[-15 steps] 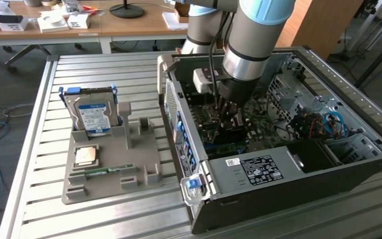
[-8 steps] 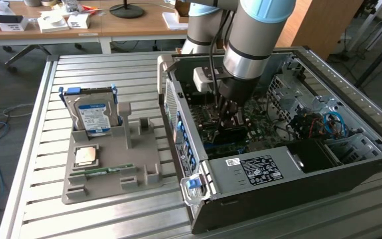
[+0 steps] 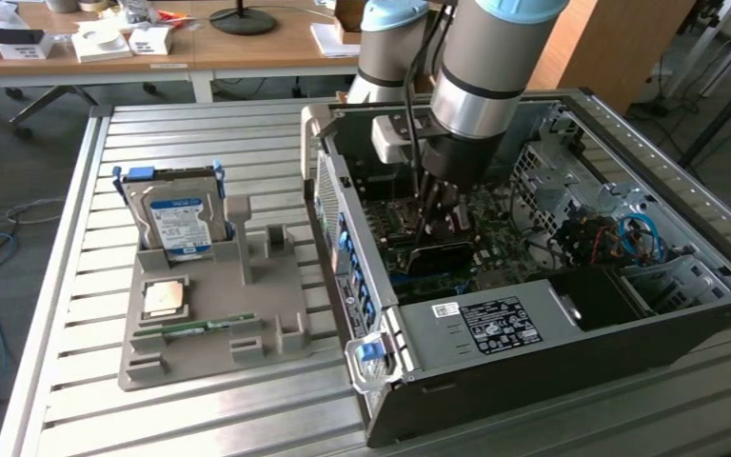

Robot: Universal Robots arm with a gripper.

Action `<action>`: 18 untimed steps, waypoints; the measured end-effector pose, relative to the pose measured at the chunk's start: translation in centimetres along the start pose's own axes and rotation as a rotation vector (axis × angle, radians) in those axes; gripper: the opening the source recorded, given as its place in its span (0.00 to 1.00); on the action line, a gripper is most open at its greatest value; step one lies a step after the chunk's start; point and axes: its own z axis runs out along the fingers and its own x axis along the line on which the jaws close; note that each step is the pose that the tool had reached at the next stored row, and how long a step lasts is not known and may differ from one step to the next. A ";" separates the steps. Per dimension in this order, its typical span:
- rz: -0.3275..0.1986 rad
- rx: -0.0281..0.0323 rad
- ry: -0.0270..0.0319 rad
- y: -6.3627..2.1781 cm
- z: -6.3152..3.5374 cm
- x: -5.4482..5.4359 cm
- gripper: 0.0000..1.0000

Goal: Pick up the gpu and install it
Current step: 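Press down on the gpu until it lock into place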

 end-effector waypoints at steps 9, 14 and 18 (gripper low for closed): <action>0.000 0.0001 0.0000 0.01 -2.16 -0.1 0.11; 0.000 0.0000 0.0000 0.01 -3.21 -0.2 0.11; 0.000 0.0001 0.0000 0.01 -3.85 -0.2 0.11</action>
